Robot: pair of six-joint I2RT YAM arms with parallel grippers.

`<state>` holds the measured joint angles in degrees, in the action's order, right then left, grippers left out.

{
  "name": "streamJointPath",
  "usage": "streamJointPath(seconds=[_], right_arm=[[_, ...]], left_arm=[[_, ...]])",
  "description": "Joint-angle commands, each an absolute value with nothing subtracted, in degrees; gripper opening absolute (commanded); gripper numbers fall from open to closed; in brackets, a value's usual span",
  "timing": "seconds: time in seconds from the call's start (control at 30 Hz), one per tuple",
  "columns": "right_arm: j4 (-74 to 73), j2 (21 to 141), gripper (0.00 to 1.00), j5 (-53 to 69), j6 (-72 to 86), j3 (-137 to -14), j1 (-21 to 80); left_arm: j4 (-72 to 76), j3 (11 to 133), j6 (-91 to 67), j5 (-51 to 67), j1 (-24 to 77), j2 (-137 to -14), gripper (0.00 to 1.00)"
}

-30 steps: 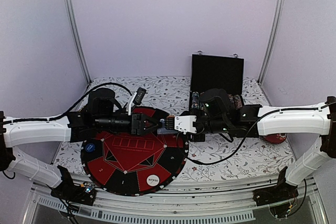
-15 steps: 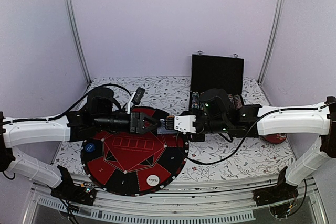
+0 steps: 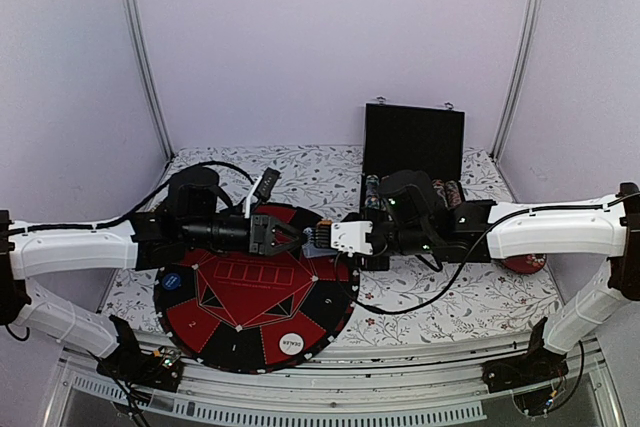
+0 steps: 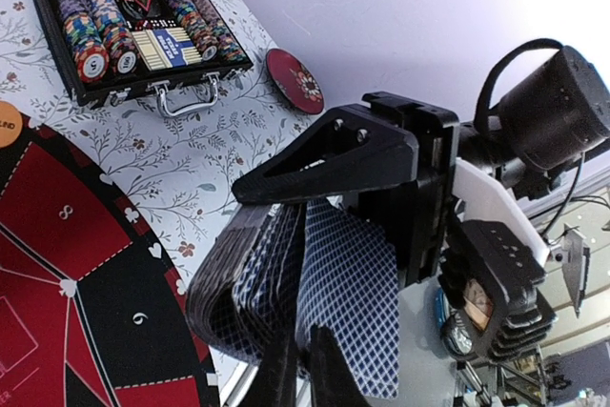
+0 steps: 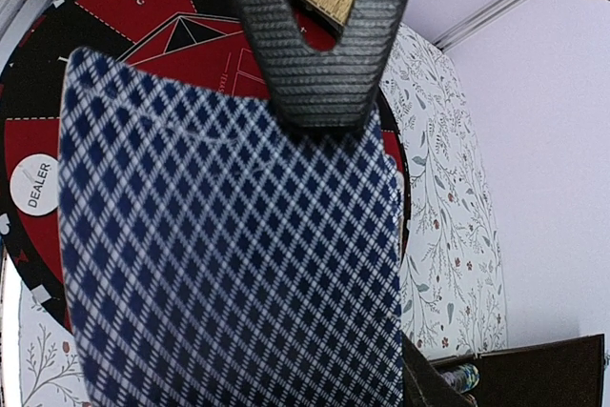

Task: Distribute texas hold em gaming equipment
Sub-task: Pick up the poker card from the face-down deck piles, then distribute the poker card in the small blind area.

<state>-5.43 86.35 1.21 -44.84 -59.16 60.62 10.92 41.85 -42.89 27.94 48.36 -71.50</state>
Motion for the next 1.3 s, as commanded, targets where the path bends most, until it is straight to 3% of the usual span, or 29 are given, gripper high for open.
streamJointPath(seconds=[0.0,0.47,0.73,1.03,1.27], right_arm=[[-3.3,86.4,0.46,1.1,-44.7,-58.3,59.7],[-1.7,85.1,0.45,1.8,-44.6,-55.9,58.1],[0.5,85.1,0.45,2.8,-44.8,-54.1,55.6],[-1.2,81.6,0.47,3.8,-46.7,-52.9,54.6],[-1.0,78.7,0.47,5.9,-47.7,-51.6,54.6]], left_arm=[[11.5,42.6,-41.8,27.7,47.6,-70.3,0.01],[10.8,43.0,-39.5,28.7,46.0,-66.3,0.00],[1.0,41.8,-39.3,28.9,39.9,-60.5,0.00],[-27.5,36.4,-37.8,27.9,19.3,-51.6,0.00],[-41.5,33.3,-34.9,24.2,10.1,-48.7,0.00]])
